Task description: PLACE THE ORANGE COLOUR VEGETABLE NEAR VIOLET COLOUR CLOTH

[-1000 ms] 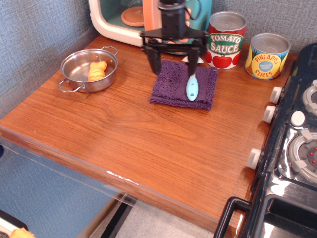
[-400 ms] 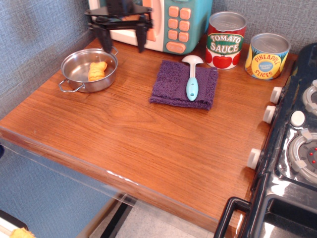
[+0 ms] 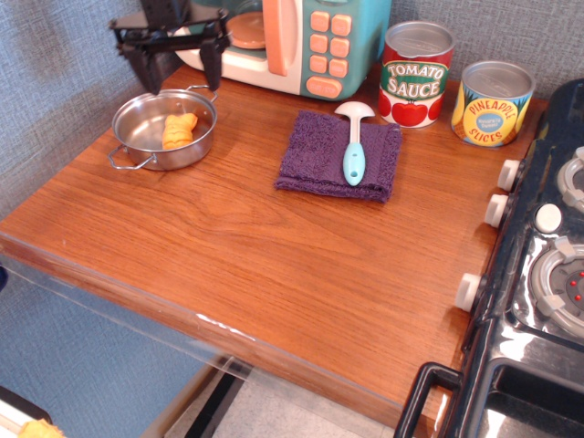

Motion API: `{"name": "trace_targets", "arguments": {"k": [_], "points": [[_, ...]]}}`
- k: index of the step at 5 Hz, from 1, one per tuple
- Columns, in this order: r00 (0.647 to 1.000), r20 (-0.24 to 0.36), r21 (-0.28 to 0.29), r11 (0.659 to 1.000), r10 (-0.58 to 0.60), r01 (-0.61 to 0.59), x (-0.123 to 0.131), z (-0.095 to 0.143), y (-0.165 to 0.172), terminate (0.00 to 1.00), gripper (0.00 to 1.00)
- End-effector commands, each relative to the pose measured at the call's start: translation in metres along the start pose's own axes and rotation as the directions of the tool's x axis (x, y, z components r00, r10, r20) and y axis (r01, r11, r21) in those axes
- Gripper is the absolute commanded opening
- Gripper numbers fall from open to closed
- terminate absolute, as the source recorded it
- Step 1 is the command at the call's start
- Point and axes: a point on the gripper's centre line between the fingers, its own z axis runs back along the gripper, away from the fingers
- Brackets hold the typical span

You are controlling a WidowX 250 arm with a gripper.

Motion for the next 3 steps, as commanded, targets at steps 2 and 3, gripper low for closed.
{"name": "trace_targets", "arguments": {"k": [2, 3], "points": [[0.999, -0.017, 0.006, 0.999, 0.046, -0.046, 0.012, -0.018, 0.009, 0.0, 1.0], [0.999, -0.033, 0.015, 0.999, 0.036, -0.036, 0.009, -0.025, 0.006, 0.0, 1.0]]}}
